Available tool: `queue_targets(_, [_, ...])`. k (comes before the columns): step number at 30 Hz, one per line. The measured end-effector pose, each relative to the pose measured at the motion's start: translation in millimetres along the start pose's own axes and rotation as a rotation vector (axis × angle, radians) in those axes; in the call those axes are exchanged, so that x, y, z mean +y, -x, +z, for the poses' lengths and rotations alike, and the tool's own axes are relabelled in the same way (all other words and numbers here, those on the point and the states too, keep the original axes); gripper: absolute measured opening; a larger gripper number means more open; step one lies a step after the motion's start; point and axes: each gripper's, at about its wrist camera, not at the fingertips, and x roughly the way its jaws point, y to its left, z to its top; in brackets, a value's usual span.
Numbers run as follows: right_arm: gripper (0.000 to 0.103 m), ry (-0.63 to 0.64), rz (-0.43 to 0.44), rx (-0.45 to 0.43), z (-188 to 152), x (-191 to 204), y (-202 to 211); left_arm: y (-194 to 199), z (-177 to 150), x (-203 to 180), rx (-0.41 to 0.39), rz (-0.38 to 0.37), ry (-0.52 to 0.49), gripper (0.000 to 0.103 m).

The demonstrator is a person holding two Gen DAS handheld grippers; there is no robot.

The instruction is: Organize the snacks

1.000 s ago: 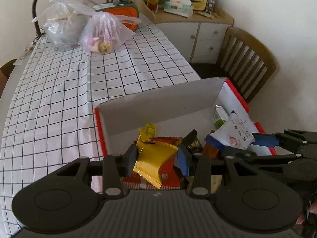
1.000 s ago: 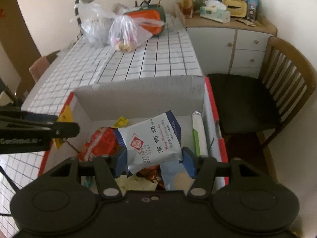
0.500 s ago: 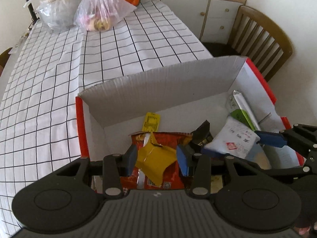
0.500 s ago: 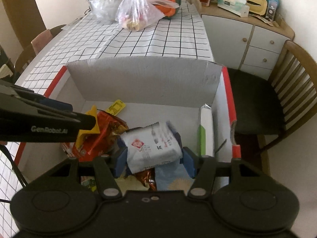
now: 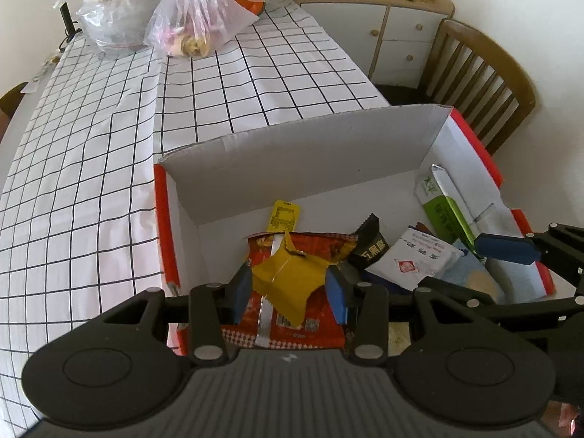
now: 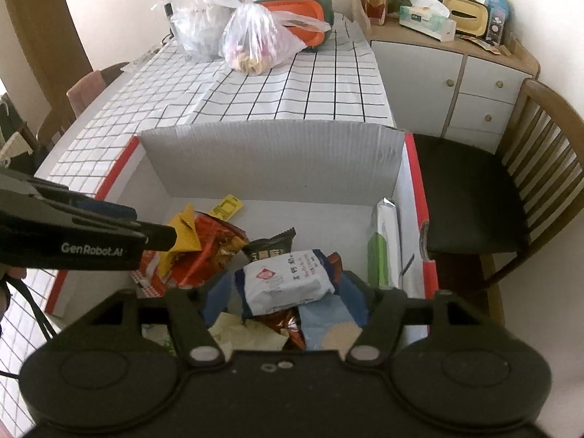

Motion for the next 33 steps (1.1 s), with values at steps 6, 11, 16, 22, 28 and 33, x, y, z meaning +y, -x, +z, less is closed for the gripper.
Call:
queue_targets(6, [0.071, -0.024, 0.006, -0.042, -3.0, 10.6, 20.3, 19.1, -10.2, 4.4, -0.033, -0.034, -0.018, 0.046])
queue_targets(11, [0.075, -0.039, 0.017, -0.085, -6.3, 21.5, 39.2, 40.8, -20.4, 10.9, -0.077, -0.067, -0.029, 0.055])
queue_targets(16, [0.08, -0.066, 0.025, -0.134, -13.1, 30.0, 59.7, 61.5, -30.3, 19.4, -0.121, -0.092, -0.035, 0.061])
queue_targets(22, [0.092, -0.098, 0.035, -0.209, -21.7, 38.0, 85.8, 83.9, -42.8, 26.9, -0.172, -0.108, -0.049, 0.07])
queue_targets(28, [0.093, -0.117, 0.045, -0.258, -30.5, 44.3, 105.2, 102.1, -58.0, 32.6, -0.203, -0.12, -0.065, 0.072])
queue_targets(33, [0.102, -0.143, 0.025, -0.288, -39.4, 44.7, 117.7, 116.9, -68.4, 35.7, -0.234, -0.133, -0.075, 0.075])
